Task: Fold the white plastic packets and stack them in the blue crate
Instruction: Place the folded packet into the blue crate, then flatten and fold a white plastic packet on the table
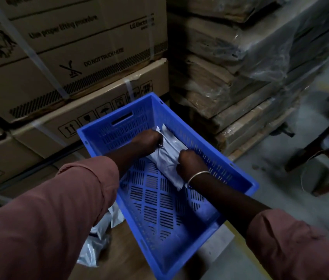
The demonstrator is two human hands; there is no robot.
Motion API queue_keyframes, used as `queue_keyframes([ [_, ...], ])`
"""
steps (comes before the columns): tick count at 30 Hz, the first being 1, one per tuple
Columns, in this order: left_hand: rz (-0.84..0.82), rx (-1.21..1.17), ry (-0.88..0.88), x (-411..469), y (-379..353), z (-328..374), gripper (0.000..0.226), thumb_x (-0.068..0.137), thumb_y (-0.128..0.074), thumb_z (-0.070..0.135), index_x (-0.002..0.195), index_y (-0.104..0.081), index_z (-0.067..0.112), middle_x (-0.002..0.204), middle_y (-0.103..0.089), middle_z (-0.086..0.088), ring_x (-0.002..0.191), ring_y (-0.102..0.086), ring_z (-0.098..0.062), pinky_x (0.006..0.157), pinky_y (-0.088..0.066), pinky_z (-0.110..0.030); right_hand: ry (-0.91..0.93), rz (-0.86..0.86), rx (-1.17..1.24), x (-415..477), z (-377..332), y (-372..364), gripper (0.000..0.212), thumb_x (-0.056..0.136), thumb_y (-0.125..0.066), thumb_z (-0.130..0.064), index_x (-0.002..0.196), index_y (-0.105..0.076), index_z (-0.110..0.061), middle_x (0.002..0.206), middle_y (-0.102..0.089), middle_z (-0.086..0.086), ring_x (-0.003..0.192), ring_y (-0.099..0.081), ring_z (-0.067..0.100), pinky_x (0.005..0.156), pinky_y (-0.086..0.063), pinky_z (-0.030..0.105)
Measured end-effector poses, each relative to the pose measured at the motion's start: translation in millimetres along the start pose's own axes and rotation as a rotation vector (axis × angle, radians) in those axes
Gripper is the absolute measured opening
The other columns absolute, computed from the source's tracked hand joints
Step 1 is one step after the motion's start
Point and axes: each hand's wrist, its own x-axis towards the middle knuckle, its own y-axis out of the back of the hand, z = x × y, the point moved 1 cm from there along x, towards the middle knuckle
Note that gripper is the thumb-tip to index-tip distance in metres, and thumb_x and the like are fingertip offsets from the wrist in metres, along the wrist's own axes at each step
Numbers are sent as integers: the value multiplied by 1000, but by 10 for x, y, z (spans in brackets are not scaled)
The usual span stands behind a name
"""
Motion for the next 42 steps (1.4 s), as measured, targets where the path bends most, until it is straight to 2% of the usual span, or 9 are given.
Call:
queue_keyframes([
  [7, -31, 23, 32, -64, -37, -24, 25, 87, -66, 22, 111, -73, 21, 117, -72, -7, 110, -66, -31, 90, -54, -38, 47, 20, -92, -46, 0, 32, 18, 88, -59, -14, 102, -65, -5, 104, -67, 17, 92, -69, 35, 75, -56, 38],
  [11, 74, 86, 74, -242, 96, -58, 49, 86, -67, 28, 133, -62, 14, 136, -61, -11, 125, -58, -34, 105, -47, -43, 130, 270, -85, -67, -32, 94, 27, 93, -60, -33, 102, -67, -9, 100, -66, 15, 92, -66, 34, 73, -55, 40],
  [14, 235, 188, 103, -446, 305, -239, 60, 94, -61, 36, 145, -50, 7, 153, -47, -14, 141, -43, -33, 121, -27, -47, 214, 540, -33, -15, -141, 195, 30, 97, -53, -31, 110, -65, -8, 106, -64, 17, 100, -61, 36, 85, -51, 42],
  [18, 427, 250, 224, -1015, 667, -666, 56, 104, -41, 34, 154, -37, 9, 165, -30, -10, 153, -25, -28, 126, -16, -51, 299, 628, -16, 143, -593, 242, 43, 101, -45, -24, 137, -52, -1, 140, -55, 20, 131, -50, 35, 113, -37, 45],
  [23, 550, 242, 461, -2256, 860, -1380, 54, 106, -30, 25, 157, -29, 9, 168, -20, -11, 156, -16, -29, 125, -8, -50, 498, 574, 60, 90, -1853, 55, 50, 104, -34, -22, 148, -38, 1, 157, -36, 19, 148, -31, 34, 123, -22, 48],
  [28, 599, 246, 677, -3747, 774, -1893, 57, 106, -30, 30, 159, -24, 9, 169, -17, -9, 156, -15, -28, 126, -14, -50, 714, 496, 126, -418, -3323, -417, 51, 102, -33, -26, 147, -41, -4, 158, -37, 14, 149, -30, 30, 123, -19, 46],
  [32, 588, 165, 827, -4679, 454, -2245, 57, 106, -27, 33, 159, -24, 10, 168, -18, -9, 157, -14, -28, 126, -11, -50, 814, 438, 170, -888, -4124, -916, 48, 102, -37, -26, 143, -47, -4, 155, -41, 14, 147, -34, 30, 121, -25, 47],
  [38, 499, 115, 914, -5349, -487, -2525, 61, 105, -17, 35, 159, -22, 8, 169, -17, -9, 156, -14, -28, 125, -15, -54, 826, 288, 70, -1256, -4424, -1824, 48, 104, -36, -25, 146, -45, -4, 157, -38, 13, 149, -29, 28, 123, -22, 45],
  [42, 406, 3, 877, -5333, -1434, -2458, 62, 103, -20, 35, 154, -35, 5, 163, -32, -13, 151, -32, -32, 120, -28, -57, 734, 118, -41, -1393, -4105, -2580, 55, 101, -24, -30, 148, -41, -5, 156, -39, 13, 148, -32, 28, 122, -25, 44],
])
